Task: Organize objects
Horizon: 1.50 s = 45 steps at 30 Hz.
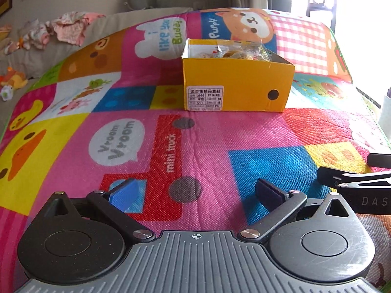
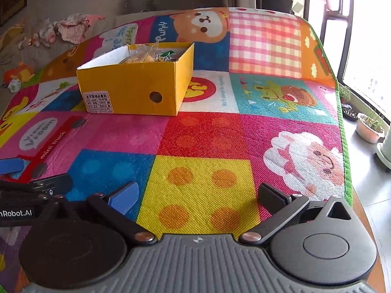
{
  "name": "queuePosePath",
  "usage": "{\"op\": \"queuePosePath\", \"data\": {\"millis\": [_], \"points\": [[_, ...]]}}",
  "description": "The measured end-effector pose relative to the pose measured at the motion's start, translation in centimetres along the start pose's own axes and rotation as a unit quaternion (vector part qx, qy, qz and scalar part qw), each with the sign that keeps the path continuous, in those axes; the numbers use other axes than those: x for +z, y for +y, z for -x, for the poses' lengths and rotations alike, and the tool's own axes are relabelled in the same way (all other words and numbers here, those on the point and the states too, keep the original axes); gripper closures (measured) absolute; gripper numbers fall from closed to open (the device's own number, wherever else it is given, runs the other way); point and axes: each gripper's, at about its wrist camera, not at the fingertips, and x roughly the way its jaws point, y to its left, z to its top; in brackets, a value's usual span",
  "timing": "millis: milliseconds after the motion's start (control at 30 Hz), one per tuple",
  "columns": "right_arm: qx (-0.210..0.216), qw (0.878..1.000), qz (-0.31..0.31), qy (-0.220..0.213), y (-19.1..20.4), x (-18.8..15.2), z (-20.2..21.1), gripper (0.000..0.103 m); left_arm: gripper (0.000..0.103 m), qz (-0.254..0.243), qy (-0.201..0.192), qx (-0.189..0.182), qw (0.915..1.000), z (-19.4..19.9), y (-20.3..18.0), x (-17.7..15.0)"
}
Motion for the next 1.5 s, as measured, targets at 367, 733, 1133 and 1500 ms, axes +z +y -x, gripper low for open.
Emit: {"op": "queuePosePath", "data": {"millis": [367,733,1133,1500], "points": [[0.009,1.000,0.001,0.001,-0.03,-0.13,0.13,0.000,0.000,-0.002,0.000,0.000,1.0000,0.06,0.09,-0.01],[0.006,1.000,0.002,0.000,0.13,-0.24,0.23,0.000,0.000,-0.002,0.001,-0.001,1.0000,0.04,0.13,0.01],[0.006,1.000,0.001,0.000,0.13,-0.24,0.22,0.000,0.000,-0.002,0.001,-0.001,1.0000,0.04,0.11,0.02],[0.006,1.000,0.001,0.000,0.15,-0.23,0.23,0.000,0.000,-0.002,0.001,-0.001,1.0000,0.01,0.12,0.02]]}}
